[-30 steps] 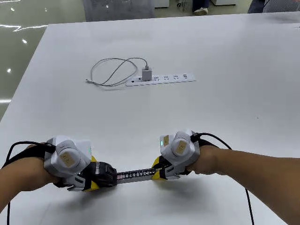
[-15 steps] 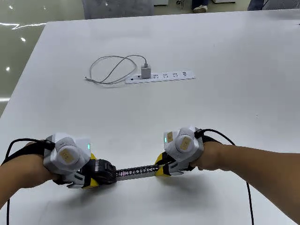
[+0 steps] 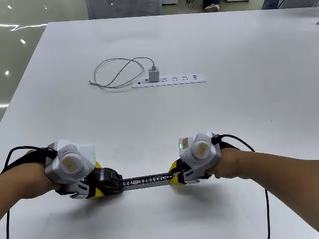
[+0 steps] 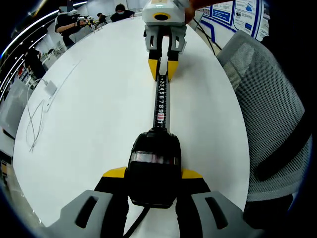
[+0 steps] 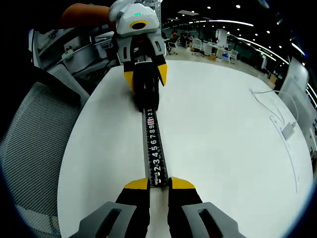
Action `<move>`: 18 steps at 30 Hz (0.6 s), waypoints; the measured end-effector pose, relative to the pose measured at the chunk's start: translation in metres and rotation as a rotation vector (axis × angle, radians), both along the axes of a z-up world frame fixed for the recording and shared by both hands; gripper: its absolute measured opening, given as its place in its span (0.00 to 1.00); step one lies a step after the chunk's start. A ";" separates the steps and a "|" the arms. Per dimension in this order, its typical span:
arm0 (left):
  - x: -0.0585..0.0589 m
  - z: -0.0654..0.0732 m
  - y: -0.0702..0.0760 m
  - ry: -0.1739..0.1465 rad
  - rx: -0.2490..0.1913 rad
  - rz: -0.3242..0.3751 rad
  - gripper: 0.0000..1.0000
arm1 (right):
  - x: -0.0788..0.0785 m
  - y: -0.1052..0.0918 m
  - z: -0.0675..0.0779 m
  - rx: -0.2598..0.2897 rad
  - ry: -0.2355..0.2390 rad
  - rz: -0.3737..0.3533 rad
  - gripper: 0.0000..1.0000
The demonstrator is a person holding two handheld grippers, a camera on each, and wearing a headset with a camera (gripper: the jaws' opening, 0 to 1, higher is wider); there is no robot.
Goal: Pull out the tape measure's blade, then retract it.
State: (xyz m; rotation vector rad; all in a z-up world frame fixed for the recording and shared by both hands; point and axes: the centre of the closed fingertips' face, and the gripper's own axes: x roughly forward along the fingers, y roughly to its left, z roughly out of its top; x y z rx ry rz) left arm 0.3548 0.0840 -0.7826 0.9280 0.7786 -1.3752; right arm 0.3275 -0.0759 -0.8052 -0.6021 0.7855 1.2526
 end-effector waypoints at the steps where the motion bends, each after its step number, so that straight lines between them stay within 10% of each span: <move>1: 0.000 0.000 0.000 0.000 0.000 0.000 0.32 | 0.000 -0.001 0.000 0.001 0.001 -0.002 0.09; 18: 0.000 0.000 0.000 -0.002 0.000 0.000 0.32 | -0.001 -0.010 0.000 0.001 0.004 -0.020 0.09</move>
